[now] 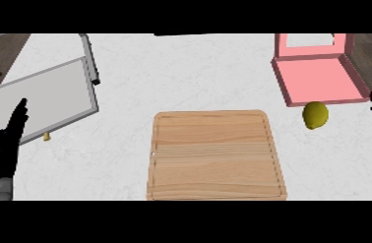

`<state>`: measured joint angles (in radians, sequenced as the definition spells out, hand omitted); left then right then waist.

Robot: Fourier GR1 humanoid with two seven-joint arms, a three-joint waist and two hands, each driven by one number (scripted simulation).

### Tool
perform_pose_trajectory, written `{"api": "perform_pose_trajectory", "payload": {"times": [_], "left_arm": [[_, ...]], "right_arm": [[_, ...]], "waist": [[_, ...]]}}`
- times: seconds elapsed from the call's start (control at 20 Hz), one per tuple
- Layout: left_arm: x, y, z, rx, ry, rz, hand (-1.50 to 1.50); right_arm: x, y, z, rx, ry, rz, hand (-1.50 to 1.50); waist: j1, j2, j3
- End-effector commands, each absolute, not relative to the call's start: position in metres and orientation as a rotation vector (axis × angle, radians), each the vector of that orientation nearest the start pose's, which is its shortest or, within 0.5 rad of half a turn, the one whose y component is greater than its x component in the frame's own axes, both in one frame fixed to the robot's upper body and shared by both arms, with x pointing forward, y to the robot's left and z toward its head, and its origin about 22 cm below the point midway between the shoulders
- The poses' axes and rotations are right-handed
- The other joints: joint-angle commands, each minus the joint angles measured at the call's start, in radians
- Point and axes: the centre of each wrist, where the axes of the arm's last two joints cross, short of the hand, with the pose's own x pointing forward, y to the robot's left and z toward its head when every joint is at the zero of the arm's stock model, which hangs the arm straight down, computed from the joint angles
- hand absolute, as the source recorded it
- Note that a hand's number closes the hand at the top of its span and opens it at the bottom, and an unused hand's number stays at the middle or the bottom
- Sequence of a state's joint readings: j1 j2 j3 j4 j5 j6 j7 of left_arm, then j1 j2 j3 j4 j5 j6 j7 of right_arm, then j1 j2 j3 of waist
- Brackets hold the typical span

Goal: Pick the eggplant from the cutting board and place it in the cardboard box

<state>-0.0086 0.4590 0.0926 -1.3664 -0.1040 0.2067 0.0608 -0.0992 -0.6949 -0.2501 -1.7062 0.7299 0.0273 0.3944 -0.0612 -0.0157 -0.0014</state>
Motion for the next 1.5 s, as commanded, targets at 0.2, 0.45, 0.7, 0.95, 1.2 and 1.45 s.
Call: {"api": "perform_pose_trajectory", "payload": {"times": [0.2,0.45,0.7,0.95,1.2,1.45], "left_arm": [[0.262,0.358,0.027,0.669,-1.362,-0.195,0.00],[0.271,0.354,0.024,0.644,-1.378,-0.216,0.00],[0.267,0.346,0.027,0.644,-1.375,-0.229,0.00],[0.270,0.346,0.020,0.645,-1.375,-0.217,0.00],[0.266,0.351,0.000,0.643,-1.391,-0.218,0.00],[0.285,0.344,0.027,0.626,-1.398,-0.236,0.00]], "right_arm": [[0.271,-0.361,0.203,-1.328,-1.281,0.361,1.50],[0.319,-0.354,0.215,-1.288,-1.273,0.297,1.50],[0.359,-0.369,0.213,-1.191,-1.275,0.229,1.50],[0.395,-0.377,0.201,-1.187,-1.229,0.244,1.50],[0.413,-0.381,0.152,-1.178,-1.188,0.249,1.50],[0.422,-0.389,0.140,-1.127,-1.068,0.130,-1.50]], "waist": [[0.070,0.016,0.001],[0.076,0.019,0.001],[0.084,0.020,0.002],[0.083,0.021,0.002],[0.092,0.028,0.002],[0.108,0.036,0.004]]}}
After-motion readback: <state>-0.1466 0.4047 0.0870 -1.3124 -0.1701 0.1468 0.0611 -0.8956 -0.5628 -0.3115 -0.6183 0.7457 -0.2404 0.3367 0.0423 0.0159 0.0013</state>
